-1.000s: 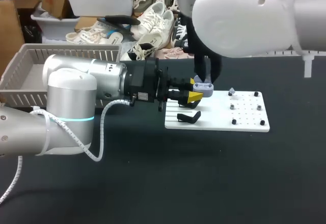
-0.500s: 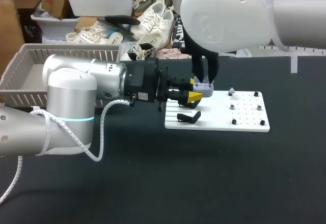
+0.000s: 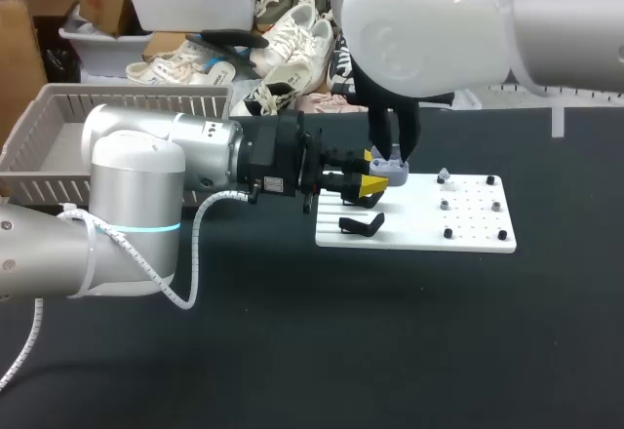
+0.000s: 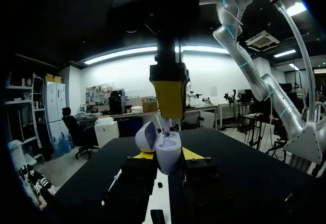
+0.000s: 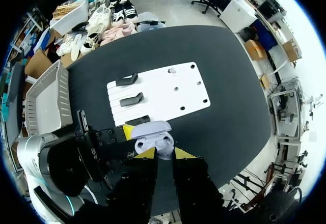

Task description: Pick up each earbud case from the left stands, insert the matching earbuds, close the lid, and place the case in the box.

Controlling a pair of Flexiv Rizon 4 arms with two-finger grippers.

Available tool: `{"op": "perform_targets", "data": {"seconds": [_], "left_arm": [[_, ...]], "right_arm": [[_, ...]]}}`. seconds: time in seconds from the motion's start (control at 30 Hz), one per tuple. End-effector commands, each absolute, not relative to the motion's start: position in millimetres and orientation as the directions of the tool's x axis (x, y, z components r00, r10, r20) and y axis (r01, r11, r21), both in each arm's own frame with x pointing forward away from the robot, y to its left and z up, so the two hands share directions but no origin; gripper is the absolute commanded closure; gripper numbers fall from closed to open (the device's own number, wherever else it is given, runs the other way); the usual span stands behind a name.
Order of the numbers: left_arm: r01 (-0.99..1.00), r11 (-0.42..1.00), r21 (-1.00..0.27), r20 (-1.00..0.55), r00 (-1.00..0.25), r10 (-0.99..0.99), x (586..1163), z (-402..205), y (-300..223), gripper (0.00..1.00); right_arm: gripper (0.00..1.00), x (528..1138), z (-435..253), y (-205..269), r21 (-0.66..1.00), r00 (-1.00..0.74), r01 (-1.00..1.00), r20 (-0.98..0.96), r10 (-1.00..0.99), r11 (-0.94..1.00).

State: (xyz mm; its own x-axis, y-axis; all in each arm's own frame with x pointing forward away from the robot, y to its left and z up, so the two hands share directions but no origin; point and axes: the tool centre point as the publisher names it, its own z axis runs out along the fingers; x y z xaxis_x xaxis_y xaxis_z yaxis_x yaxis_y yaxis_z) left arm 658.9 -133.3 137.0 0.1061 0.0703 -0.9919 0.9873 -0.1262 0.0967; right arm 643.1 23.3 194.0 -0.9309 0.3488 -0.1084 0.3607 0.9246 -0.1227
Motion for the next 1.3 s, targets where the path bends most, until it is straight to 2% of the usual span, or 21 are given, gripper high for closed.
{"op": "perform_targets", "data": {"seconds": [0.03, 1.27, 1.3], "left_arm": [[0.987, -0.128, 0.097, -0.992, 0.106, 0.07, 660, 137, -134, 1.0], [0.987, -0.128, 0.097, -0.992, 0.106, 0.07, 660, 137, -134, 1.0], [0.987, -0.128, 0.097, -0.992, 0.106, 0.07, 660, 137, -134, 1.0]], "right_arm": [[1.0, 645, 192, 23, -0.125, -0.93, 0.365, -0.106, 0.353, 0.923], [1.0, 649, 177, 24, -0.159, -0.931, 0.364, -0.091, 0.354, 0.917], [0.93, 649, 177, 24, -0.16, -0.93, 0.365, -0.091, 0.355, 0.917]]}}
